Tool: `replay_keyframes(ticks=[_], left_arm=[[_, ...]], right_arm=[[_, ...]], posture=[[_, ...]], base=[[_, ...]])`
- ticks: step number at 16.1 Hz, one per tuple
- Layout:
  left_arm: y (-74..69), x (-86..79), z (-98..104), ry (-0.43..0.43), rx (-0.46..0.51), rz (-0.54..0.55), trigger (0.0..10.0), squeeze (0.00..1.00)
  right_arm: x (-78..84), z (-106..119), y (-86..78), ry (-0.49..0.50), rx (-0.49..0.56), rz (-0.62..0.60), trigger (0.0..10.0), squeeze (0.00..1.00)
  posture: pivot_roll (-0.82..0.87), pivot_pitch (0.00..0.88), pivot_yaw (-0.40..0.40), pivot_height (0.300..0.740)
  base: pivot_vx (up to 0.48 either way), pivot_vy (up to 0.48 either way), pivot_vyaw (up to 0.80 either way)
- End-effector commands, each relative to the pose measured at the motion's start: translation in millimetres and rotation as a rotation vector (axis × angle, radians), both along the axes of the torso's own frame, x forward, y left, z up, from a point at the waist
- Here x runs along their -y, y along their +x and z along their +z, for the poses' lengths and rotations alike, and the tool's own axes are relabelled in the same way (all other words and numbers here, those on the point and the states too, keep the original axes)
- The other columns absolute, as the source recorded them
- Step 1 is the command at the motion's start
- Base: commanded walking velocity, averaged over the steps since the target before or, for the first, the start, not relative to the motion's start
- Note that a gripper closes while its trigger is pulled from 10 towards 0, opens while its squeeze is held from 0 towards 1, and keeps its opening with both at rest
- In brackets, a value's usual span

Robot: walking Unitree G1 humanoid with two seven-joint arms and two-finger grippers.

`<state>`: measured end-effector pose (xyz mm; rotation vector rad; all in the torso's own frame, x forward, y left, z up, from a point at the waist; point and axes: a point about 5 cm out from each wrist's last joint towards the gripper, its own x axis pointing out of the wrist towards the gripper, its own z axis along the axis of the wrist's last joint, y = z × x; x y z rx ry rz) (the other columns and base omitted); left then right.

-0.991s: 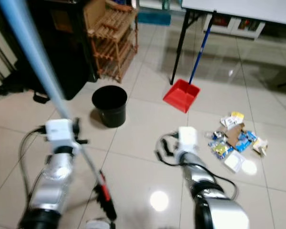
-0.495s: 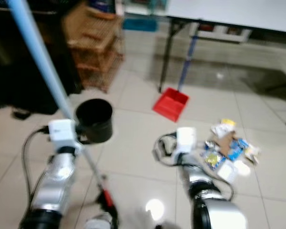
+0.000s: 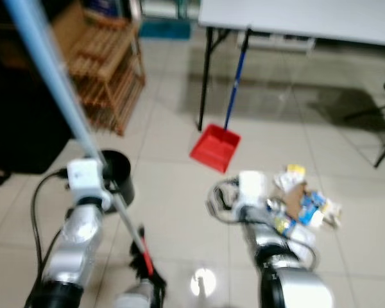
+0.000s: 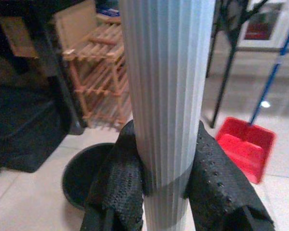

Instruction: Sweep floor

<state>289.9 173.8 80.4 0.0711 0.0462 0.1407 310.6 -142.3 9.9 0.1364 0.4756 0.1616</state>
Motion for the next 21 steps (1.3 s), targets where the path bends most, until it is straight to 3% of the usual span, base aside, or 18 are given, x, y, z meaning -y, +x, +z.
replay_keyframes(ticks=[1, 21], left_arm=[[3.3, 0.3, 11.6, 0.046, 0.051, -0.018, 10.0, 0.00], [7.8, 3.5, 15.3, 0.058, 0.063, -0.052, 10.0, 0.00]], right_arm=[[14.3, -0.5, -0.8, -0.019, -0.004, -0.035, 10.0, 0.00], [5.0, -1.6, -2.2, 0.011, -0.004, 0.027, 10.0, 0.00]], posture=[[0.10, 0.110, -0.009, 0.740], [0.10, 0.067, -0.001, 0.740]], base=[[0.469, 0.000, 0.00], [0.473, 0.000, 0.00]])
